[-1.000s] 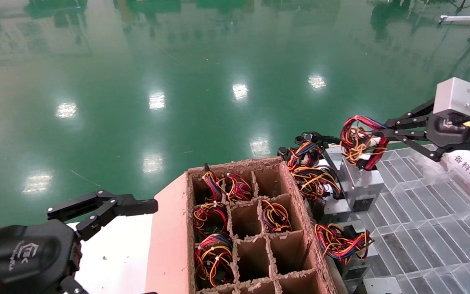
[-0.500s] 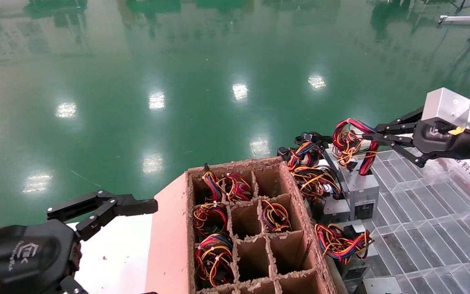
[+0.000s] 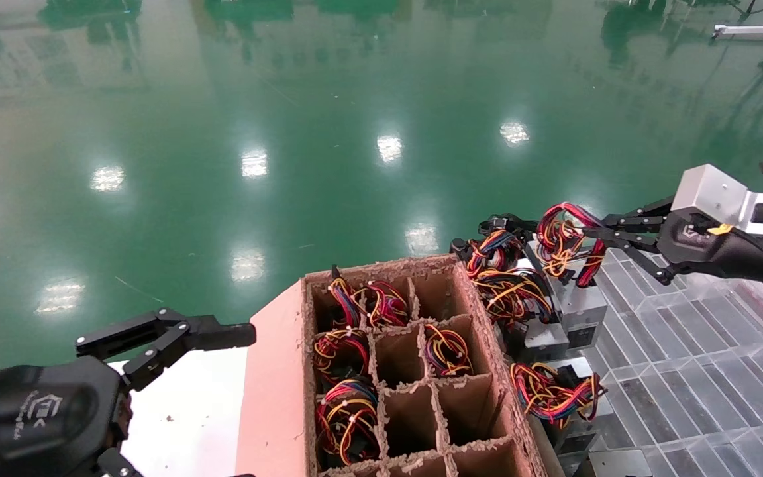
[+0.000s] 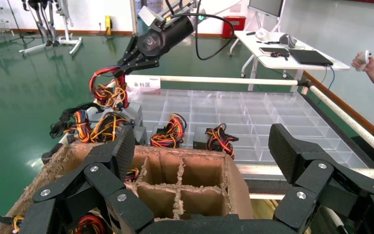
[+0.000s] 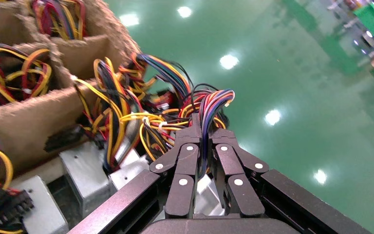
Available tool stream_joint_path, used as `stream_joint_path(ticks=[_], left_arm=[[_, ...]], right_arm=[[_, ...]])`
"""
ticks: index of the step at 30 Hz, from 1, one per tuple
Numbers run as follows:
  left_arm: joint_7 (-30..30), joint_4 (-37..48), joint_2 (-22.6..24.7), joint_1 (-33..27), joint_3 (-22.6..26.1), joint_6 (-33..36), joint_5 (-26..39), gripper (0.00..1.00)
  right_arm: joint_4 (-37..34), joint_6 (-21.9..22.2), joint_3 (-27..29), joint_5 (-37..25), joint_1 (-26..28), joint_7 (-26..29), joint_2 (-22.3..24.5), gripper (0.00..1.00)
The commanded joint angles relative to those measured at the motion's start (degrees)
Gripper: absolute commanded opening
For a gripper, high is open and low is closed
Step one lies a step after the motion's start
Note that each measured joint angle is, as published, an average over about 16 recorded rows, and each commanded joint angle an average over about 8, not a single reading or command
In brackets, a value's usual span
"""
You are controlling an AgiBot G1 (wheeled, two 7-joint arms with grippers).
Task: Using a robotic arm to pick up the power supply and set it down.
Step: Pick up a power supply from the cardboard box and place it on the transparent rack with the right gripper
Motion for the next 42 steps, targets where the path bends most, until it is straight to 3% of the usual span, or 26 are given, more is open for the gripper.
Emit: stream_joint_path(ticks=[1,19,34,36,42], left_arm=[[0.0,0.0,0.0,0.0,0.0,0.0,0.0,1.00],[0.0,0.0,0.0,0.0,0.0,0.0,0.0,1.00],[0.0,0.0,0.0,0.0,0.0,0.0,0.0,1.00],[0.0,0.0,0.0,0.0,0.0,0.0,0.0,1.00],[0.0,0.0,0.0,0.0,0.0,0.0,0.0,1.00]], right_arm=[[-0.9,0.5,0.6,0.8,-0.8,-0.3,0.1,0.00],[-3.4,9.6,2.8,4.1,-6.5,-1.4,2.3,0.00],[-1.8,7.3,2.5,3.6,-7.4,1.4,0.8,0.01],[-1.7,6.7,2.3,3.3,-7.4,2.0,0.7,0.11],[-1.5,5.3,2.0,2.9,-7.4,3.3,0.5,0.84]])
